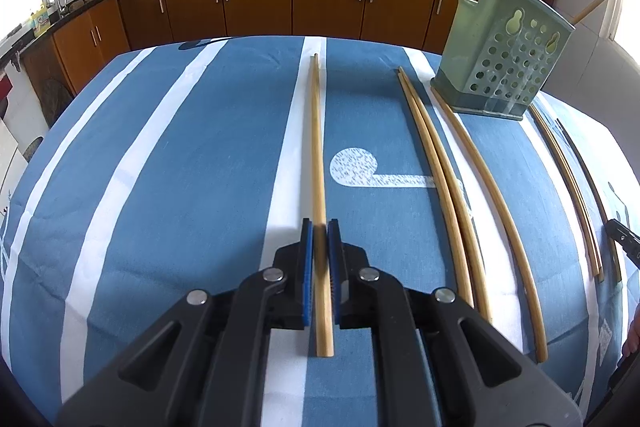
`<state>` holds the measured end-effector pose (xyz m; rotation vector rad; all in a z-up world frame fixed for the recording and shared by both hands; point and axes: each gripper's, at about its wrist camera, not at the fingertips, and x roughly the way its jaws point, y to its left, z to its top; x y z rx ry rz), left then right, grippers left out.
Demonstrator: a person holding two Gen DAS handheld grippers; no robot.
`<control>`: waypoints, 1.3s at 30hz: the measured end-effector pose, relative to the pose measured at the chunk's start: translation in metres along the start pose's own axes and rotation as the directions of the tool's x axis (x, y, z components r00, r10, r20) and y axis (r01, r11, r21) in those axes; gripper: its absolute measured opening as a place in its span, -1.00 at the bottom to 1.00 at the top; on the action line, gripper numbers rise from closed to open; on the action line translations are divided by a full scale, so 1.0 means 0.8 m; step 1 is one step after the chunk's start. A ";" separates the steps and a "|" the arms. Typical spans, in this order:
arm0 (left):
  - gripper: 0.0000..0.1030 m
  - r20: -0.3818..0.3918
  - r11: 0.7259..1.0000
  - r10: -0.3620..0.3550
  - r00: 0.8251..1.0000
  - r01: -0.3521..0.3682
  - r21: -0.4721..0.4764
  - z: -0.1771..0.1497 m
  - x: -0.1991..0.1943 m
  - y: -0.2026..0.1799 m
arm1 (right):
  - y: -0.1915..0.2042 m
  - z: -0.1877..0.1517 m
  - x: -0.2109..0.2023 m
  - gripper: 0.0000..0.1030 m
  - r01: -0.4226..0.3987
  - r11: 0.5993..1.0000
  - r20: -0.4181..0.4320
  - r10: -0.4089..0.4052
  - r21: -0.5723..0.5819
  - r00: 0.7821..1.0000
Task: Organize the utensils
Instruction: 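Lift both held chopsticks upright and carry them over the green holder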
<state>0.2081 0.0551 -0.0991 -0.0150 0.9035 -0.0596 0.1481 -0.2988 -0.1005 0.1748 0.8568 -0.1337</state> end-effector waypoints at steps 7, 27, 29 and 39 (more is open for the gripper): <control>-0.84 -0.002 1.000 0.000 1.000 0.000 0.006 -0.010 -0.008 0.001 | -0.002 -0.005 -0.004 -0.86 -0.018 1.000 -0.005 0.018 0.007 1.000; -0.86 0.230 0.997 -0.064 0.971 0.073 -0.029 0.034 -0.117 0.005 | -0.013 0.042 -0.100 -0.86 -0.060 0.997 0.253 0.047 0.044 0.966; -0.86 0.263 0.996 -0.074 0.962 0.085 -0.030 0.041 -0.130 0.003 | -0.011 0.047 -0.109 -0.86 -0.063 0.997 0.276 0.049 0.040 0.960; -0.85 0.324 0.996 -0.088 0.942 0.093 0.000 0.058 -0.157 -0.007 | -0.005 0.062 -0.139 -0.86 -0.081 0.996 0.354 0.067 0.025 0.933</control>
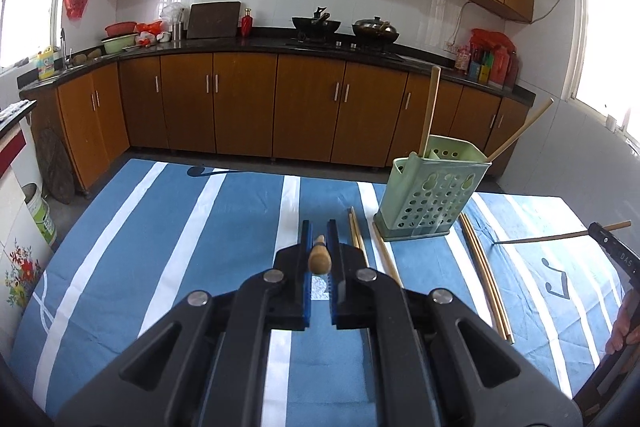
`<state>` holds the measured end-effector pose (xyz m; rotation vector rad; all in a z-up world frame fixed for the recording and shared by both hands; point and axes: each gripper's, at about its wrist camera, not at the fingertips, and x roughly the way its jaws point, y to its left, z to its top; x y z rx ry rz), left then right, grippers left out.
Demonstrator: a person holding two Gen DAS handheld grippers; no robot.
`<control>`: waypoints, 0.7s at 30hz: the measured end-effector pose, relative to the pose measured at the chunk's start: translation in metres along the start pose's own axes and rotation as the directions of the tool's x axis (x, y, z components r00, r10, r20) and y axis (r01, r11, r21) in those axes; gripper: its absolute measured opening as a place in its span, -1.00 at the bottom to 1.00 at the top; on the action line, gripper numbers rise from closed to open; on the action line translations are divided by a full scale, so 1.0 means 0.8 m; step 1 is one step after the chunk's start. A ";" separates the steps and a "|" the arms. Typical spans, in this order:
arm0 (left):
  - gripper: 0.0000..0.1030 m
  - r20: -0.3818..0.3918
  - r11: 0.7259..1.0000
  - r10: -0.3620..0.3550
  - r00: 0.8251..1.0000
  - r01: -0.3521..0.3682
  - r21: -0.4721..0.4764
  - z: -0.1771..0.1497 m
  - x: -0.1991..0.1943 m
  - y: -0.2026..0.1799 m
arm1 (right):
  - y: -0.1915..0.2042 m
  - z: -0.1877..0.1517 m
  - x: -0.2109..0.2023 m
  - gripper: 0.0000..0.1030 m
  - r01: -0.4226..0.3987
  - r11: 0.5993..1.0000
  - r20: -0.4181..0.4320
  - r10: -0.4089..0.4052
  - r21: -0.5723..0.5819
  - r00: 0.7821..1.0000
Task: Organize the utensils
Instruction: 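Lift both held chopsticks upright and carry them over the green holder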
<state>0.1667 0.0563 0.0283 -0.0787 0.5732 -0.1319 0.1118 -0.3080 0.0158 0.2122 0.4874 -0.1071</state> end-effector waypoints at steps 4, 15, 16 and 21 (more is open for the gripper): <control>-0.86 0.005 1.000 0.003 1.000 -0.003 0.000 0.004 -0.001 0.000 | 0.003 0.008 -0.004 -0.86 -0.005 1.000 0.018 0.005 -0.003 1.000; -0.86 0.044 0.999 -0.033 0.998 0.032 0.037 0.032 -0.026 -0.012 | 0.014 0.051 -0.023 -0.86 -0.068 0.998 0.086 0.068 0.003 0.994; -0.86 0.046 0.998 -0.042 0.998 0.040 0.040 0.034 -0.029 -0.014 | 0.015 0.055 -0.026 -0.86 -0.082 0.997 0.091 0.081 0.008 0.993; -0.86 0.058 0.991 -0.126 0.990 0.122 0.063 0.060 -0.053 -0.038 | 0.025 0.086 -0.045 -0.86 -0.189 0.981 0.139 0.182 0.035 0.973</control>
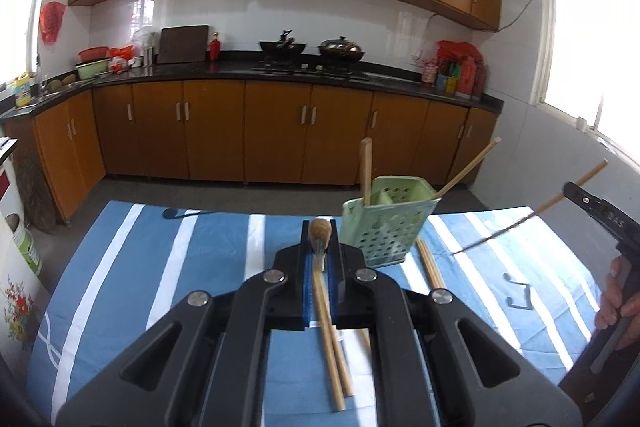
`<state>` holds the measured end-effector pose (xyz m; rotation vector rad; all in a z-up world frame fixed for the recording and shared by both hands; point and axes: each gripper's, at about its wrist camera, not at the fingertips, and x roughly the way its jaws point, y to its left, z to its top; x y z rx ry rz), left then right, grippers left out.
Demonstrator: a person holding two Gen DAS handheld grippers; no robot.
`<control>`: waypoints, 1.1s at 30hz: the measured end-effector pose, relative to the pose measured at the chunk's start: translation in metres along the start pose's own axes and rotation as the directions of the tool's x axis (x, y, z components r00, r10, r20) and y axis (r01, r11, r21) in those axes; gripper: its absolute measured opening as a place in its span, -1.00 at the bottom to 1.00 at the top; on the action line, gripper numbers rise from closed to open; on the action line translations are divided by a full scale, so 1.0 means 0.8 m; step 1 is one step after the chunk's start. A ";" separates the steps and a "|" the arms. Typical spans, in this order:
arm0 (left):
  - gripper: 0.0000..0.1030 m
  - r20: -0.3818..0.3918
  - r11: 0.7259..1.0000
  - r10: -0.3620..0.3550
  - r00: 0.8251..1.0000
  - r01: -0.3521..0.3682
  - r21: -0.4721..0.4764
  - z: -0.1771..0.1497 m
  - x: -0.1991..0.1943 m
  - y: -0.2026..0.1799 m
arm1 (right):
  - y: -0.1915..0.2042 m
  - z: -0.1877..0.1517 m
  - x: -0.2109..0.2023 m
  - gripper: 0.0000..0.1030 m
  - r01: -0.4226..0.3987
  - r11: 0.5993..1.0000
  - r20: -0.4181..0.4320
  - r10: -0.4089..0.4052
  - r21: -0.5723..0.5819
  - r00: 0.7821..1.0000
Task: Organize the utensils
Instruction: 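Lift both held chopsticks upright and carry them over the green holder, then open both tools to drop the chopsticks into the green holder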
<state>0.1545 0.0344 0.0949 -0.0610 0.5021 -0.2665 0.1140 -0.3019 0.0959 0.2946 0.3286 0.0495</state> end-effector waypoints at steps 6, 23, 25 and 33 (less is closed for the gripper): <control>-0.86 0.051 0.995 -0.098 0.994 0.097 0.028 0.039 -0.025 -0.040 | 0.024 0.028 -0.009 -0.86 -0.082 0.996 0.054 0.083 -0.019 0.995; -0.86 0.174 0.999 -0.033 0.984 0.038 -0.023 0.127 0.043 -0.073 | 0.071 0.053 0.076 -0.86 -0.042 0.994 0.045 0.046 -0.098 0.998; -0.86 0.193 0.999 -0.034 0.981 0.041 -0.035 0.134 0.046 -0.073 | 0.070 0.050 0.082 -0.86 -0.041 0.994 0.032 0.045 -0.097 0.999; -0.86 0.269 0.998 0.005 0.963 0.014 -0.069 0.159 0.052 -0.072 | 0.067 0.047 0.089 -0.86 -0.043 0.994 0.013 0.044 -0.103 0.999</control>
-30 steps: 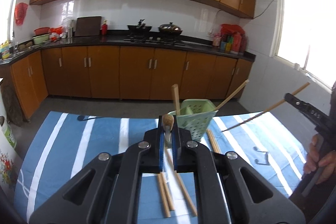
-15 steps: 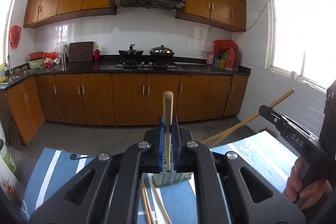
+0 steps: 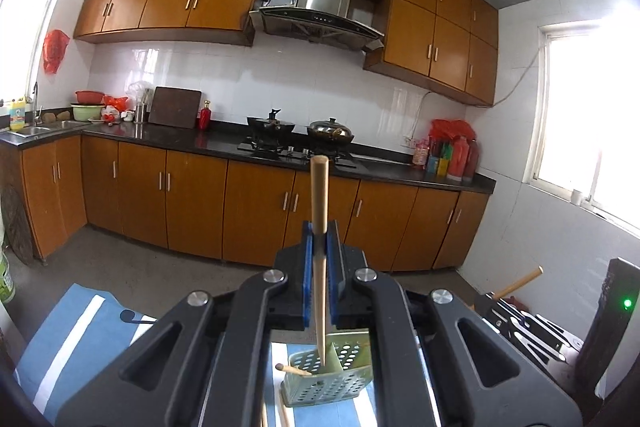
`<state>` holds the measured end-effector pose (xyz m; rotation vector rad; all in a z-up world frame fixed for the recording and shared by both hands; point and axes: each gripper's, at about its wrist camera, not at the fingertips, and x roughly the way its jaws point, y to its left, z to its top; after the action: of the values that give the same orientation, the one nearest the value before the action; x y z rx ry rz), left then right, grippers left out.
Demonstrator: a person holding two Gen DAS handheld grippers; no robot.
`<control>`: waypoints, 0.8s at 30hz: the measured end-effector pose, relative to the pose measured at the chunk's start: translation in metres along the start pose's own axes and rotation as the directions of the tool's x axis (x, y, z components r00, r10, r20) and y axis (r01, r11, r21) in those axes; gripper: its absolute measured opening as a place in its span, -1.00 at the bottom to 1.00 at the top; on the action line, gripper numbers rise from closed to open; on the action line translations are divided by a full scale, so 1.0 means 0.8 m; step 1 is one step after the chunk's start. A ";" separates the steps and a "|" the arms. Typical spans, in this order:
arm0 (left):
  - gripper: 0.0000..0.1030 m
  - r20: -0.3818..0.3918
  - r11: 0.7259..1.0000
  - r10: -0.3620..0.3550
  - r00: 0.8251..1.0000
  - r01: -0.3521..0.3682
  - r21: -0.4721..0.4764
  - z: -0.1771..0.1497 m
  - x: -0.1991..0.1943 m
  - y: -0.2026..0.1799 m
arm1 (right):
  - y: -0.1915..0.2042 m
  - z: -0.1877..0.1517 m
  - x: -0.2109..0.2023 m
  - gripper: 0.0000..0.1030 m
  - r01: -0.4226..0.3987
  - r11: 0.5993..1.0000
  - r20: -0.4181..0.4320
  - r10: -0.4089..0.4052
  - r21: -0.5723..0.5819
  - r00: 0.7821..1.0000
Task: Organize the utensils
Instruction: 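Open both tools to drop the chopsticks into the green holder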
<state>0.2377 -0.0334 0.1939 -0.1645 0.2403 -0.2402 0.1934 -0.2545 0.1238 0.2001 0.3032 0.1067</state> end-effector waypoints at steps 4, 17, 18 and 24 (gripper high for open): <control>-0.86 -0.019 1.000 0.026 0.999 -0.027 -0.014 -0.017 0.018 0.009 | 0.004 -0.006 0.011 -0.86 0.000 1.000 -0.033 -0.001 -0.013 0.999; -0.66 -0.157 0.999 0.035 0.987 -0.034 0.011 -0.071 0.064 0.019 | 0.006 -0.022 0.031 -0.58 0.010 1.000 -0.130 -0.011 -0.012 0.991; -0.61 -0.155 0.999 0.032 0.987 -0.032 0.006 -0.070 0.060 0.020 | 0.005 -0.020 0.025 -0.51 0.012 1.000 -0.120 -0.012 -0.007 0.993; -0.23 -0.112 0.999 0.028 0.993 -0.031 -0.026 -0.054 0.016 0.033 | 0.001 -0.010 -0.024 -0.34 0.020 1.000 -0.039 -0.020 -0.010 0.999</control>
<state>0.2446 -0.0167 0.1447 -0.1755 0.3571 -0.2167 0.1725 -0.2548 0.1218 0.1861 0.3437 0.0923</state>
